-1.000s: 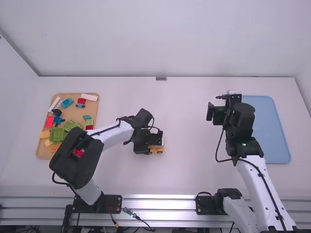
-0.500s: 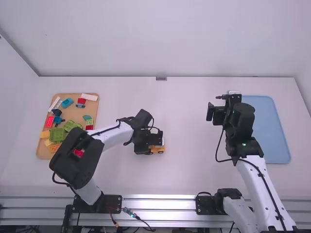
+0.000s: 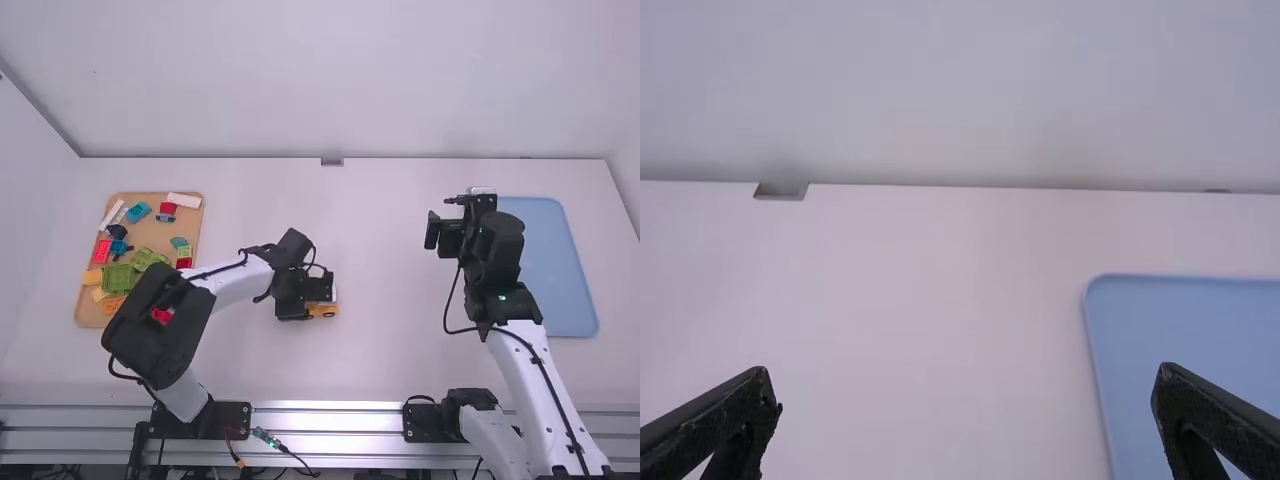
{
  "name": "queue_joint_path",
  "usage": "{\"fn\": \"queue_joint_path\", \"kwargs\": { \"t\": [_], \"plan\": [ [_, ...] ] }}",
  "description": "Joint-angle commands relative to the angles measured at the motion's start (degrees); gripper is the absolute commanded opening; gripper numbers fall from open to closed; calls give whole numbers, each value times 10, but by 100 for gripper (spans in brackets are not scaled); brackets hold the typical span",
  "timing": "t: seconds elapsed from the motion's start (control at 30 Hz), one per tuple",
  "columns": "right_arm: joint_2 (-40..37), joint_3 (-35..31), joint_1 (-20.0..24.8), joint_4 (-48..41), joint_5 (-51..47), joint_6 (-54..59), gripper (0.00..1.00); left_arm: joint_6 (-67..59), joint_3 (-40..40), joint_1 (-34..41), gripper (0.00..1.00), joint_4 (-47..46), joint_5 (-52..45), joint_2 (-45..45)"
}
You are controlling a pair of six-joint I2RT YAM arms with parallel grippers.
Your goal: Assemble lego blocks to make yellow taxi
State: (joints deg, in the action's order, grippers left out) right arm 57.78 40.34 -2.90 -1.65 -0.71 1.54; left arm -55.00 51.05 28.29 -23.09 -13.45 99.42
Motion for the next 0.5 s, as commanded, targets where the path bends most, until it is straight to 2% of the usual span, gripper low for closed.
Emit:
{"fn": "queue_joint_path", "kwargs": {
  "t": [0.0,0.23,0.27,0.3,0.4,0.47],
  "plan": [
    [-7,17,-2,-2,-2,-2,99,3,-4,-3,68,-1,2,-11],
    [-7,17,-2,-2,-1,-2,99,5,13,2,73,-23,19,-11],
    [-7,17,-2,-2,-2,-2,99,5,23,0,83,-33,19,-11],
    [-7,17,-2,-2,-1,-2,99,5,33,-2,99,-47,19,-11],
    [-7,17,-2,-1,-1,-2,99,-11,67,0,99,-96,19,-12],
    [-7,17,-2,-1,-1,-2,99,-38,117,0,99,-182,19,-12]
  ]
}}
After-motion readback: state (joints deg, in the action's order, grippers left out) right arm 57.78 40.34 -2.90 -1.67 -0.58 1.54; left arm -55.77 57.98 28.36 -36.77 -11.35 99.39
